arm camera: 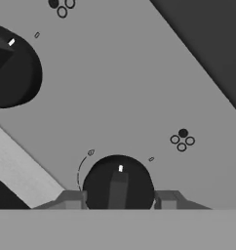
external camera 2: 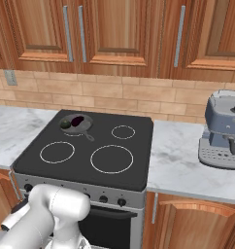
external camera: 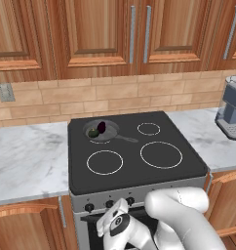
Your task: Put the squash and eggplant in the pan. Then turn on the rear left burner and set the heat to medium.
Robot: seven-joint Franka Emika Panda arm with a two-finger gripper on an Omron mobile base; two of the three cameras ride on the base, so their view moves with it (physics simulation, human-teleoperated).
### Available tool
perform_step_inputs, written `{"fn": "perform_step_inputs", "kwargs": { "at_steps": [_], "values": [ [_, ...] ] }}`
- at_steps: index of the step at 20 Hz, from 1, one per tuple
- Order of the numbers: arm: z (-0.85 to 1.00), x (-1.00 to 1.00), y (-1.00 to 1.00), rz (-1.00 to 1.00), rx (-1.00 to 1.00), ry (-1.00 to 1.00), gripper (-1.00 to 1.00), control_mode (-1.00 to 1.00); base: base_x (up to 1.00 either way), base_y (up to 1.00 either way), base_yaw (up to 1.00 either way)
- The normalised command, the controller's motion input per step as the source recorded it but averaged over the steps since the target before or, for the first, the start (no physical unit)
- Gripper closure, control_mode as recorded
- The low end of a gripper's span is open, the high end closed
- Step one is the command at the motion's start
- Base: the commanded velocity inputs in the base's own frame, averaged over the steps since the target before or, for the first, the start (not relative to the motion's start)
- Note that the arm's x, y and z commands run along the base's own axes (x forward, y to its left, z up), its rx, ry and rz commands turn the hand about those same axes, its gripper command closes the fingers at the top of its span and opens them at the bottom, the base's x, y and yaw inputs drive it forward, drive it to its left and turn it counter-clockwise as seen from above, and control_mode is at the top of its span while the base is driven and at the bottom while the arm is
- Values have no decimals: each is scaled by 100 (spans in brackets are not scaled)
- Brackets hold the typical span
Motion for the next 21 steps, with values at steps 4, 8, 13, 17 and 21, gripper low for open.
{"fn": "perform_step_inputs", "kwargs": {
  "at_steps": [4,8,13,17,21],
  "values": [
    [0,0,-5,0,-14,0,100,-100,0,0,0],
    [0,0,-2,0,-13,0,100,-100,0,0,0],
    [0,1,-5,0,-12,0,100,-100,0,0,0],
    [0,2,-6,0,-13,0,100,-100,0,0,0],
    [0,1,-7,0,-12,0,100,-100,0,0,0]
  ]
}}
